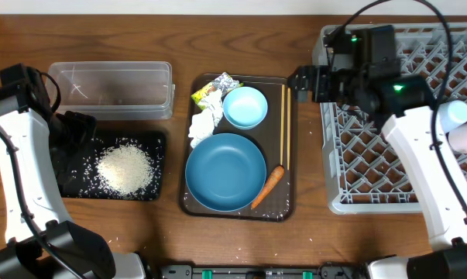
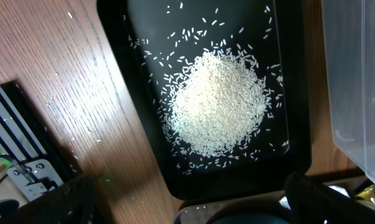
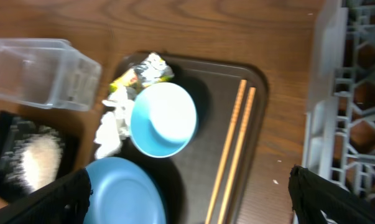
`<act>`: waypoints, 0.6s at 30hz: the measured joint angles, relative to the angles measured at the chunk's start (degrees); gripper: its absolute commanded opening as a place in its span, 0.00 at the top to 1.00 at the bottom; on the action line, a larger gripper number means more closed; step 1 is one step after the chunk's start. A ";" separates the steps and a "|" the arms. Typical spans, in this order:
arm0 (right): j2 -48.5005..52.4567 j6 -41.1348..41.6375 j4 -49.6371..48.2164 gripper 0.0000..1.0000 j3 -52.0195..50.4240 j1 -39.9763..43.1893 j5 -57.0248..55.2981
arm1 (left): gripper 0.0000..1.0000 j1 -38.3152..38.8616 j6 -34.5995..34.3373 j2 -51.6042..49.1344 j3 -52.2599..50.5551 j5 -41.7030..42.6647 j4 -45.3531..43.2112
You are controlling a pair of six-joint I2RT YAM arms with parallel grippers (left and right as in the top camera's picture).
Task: Sort waste into correct bins and load items into the dishwasher rack
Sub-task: 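Move the right gripper back to the chopsticks on the middle tray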
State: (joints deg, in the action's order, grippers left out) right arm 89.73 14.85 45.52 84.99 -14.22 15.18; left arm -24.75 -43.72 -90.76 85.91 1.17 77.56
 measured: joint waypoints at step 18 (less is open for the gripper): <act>0.02 -1.33 8.41 0.01 0.00 7.85 -24.90 | 0.01 0.00 0.00 0.00 0.00 0.02 -0.07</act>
State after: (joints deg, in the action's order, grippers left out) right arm 89.76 13.52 53.93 84.99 -6.37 -9.72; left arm -24.75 -43.72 -90.76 85.91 1.19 77.49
